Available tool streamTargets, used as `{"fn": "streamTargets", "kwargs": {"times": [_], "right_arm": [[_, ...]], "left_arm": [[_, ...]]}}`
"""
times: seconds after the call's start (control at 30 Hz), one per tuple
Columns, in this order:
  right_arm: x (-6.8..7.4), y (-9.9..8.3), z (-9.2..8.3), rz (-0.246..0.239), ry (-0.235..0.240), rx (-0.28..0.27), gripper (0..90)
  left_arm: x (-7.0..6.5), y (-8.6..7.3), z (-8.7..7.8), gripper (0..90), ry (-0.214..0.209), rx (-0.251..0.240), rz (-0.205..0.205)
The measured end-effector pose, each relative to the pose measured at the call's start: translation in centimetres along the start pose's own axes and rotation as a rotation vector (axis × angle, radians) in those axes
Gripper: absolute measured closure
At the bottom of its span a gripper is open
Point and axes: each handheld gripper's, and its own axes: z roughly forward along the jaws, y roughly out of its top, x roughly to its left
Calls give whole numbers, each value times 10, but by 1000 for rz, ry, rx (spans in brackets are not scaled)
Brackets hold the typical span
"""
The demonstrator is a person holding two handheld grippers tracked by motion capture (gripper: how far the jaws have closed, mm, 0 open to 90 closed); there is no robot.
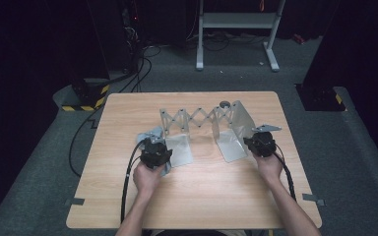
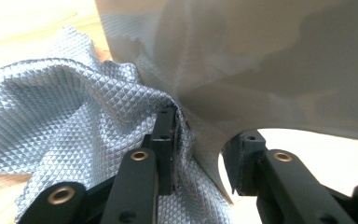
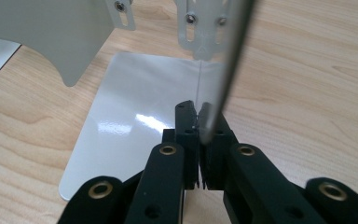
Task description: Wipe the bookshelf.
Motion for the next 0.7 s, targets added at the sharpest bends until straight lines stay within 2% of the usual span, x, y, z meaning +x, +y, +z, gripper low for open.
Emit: {"fn": "streamTargets", "kwargs": {"times": [0.13, 0.4, 0.6, 0.7], "right_arm": [[2, -3, -4, 1, -3, 3, 873], [12, -3, -2, 44, 5, -3, 835], [23, 3, 4, 24, -17, 4, 814], [24, 7, 8, 36, -17, 7, 808]], "left_arm": [[6, 7, 1, 710, -6, 14, -1], [17, 20, 10, 747, 11, 21, 11], [26, 34, 19, 756, 11, 39, 20], [30, 38, 23, 760, 13, 39, 22]]}}
